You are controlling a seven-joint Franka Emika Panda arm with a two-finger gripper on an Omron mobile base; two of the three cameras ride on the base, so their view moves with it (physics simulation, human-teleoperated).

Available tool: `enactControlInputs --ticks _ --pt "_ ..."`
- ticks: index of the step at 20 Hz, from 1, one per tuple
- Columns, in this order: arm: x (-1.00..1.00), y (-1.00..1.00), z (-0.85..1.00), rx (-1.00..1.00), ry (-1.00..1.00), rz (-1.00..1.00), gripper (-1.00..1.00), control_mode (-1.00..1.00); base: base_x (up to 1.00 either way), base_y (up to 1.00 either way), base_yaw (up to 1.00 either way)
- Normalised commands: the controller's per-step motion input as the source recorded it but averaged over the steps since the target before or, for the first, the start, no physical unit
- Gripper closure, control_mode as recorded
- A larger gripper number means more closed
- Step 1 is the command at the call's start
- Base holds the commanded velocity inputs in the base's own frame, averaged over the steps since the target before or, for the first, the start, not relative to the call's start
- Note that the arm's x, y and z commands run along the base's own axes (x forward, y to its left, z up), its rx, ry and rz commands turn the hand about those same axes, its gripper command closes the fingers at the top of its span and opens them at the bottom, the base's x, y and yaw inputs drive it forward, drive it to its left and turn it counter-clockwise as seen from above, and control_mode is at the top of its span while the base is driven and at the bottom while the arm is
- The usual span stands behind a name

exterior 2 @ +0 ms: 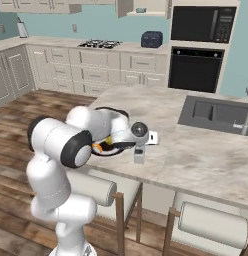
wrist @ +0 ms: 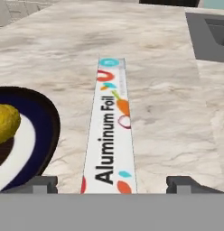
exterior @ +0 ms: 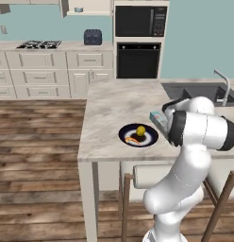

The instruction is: Retrieve the tupperware and aluminum foil from the cabinet and place them on the dining counter near the plate with lemon and shrimp to prepare for storing leftovers.

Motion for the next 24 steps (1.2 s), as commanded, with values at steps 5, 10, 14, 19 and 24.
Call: enactControlInputs --ticks 5,10,14,19,24 --pt "-0.27 0.16 1.0 -0.07 0.05 0.0 -1.0 -1.0 0.0 0.0 0.0" --pt "-0.39 0.27 1.0 -0.09 0.17 0.0 -1.0 -1.0 0.0 0.0 0.0" --pt "-0.45 0.37 1.0 -0.04 0.11 0.0 -1.0 -1.0 0.0 0.0 0.0" --pt "-0.61 0.5 1.0 0.0 0.01 0.0 -1.0 -1.0 0.0 0.0 0.0" --pt "-0.98 0.69 0.86 0.0 0.02 0.0 -1.0 -1.0 0.0 0.0 0.0"
